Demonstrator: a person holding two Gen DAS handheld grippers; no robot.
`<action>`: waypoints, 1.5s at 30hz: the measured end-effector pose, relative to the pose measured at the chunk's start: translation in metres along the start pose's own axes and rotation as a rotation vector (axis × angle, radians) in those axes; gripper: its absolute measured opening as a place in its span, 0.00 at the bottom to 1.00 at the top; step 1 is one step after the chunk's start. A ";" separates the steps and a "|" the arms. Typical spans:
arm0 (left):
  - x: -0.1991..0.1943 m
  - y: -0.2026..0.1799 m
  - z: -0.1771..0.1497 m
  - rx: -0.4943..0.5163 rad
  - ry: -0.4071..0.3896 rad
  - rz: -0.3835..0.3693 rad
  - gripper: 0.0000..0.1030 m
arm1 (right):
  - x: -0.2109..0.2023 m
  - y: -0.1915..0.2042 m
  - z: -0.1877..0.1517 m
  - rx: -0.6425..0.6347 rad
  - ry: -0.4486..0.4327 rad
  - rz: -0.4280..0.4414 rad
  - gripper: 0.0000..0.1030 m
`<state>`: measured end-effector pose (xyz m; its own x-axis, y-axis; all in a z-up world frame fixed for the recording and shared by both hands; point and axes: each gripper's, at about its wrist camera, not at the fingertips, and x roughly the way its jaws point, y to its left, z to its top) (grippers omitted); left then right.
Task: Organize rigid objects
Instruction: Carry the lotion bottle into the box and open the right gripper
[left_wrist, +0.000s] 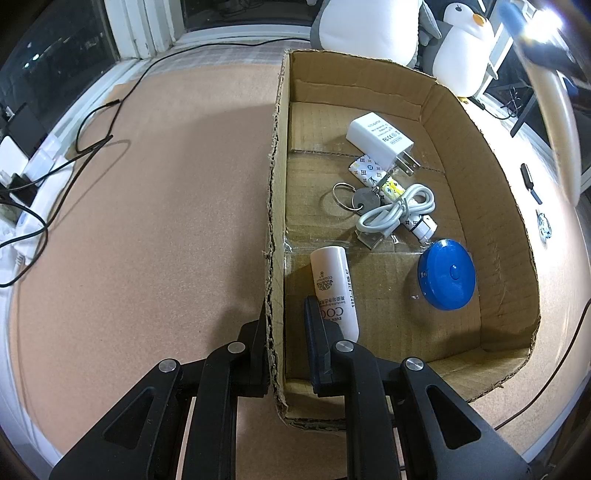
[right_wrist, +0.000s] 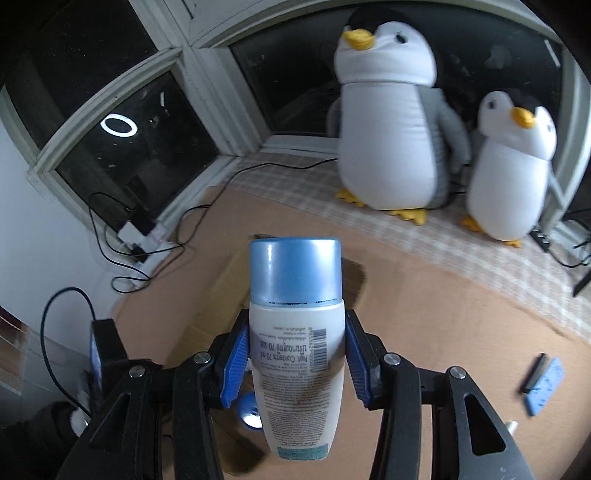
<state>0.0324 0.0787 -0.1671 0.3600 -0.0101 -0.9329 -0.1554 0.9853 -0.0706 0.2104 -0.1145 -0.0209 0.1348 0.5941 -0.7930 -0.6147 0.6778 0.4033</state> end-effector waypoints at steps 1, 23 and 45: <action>0.000 0.000 0.000 0.000 0.000 0.000 0.13 | 0.006 0.005 0.002 0.004 0.005 0.013 0.42; 0.000 0.001 0.000 0.002 -0.001 -0.001 0.13 | 0.085 0.026 -0.002 0.037 0.138 0.006 0.43; 0.001 0.000 0.000 0.002 -0.002 -0.001 0.13 | 0.051 0.018 -0.011 0.007 0.038 -0.042 0.46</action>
<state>0.0328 0.0785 -0.1681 0.3617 -0.0108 -0.9322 -0.1535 0.9856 -0.0710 0.1976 -0.0767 -0.0591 0.1309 0.5485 -0.8258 -0.6040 0.7047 0.3723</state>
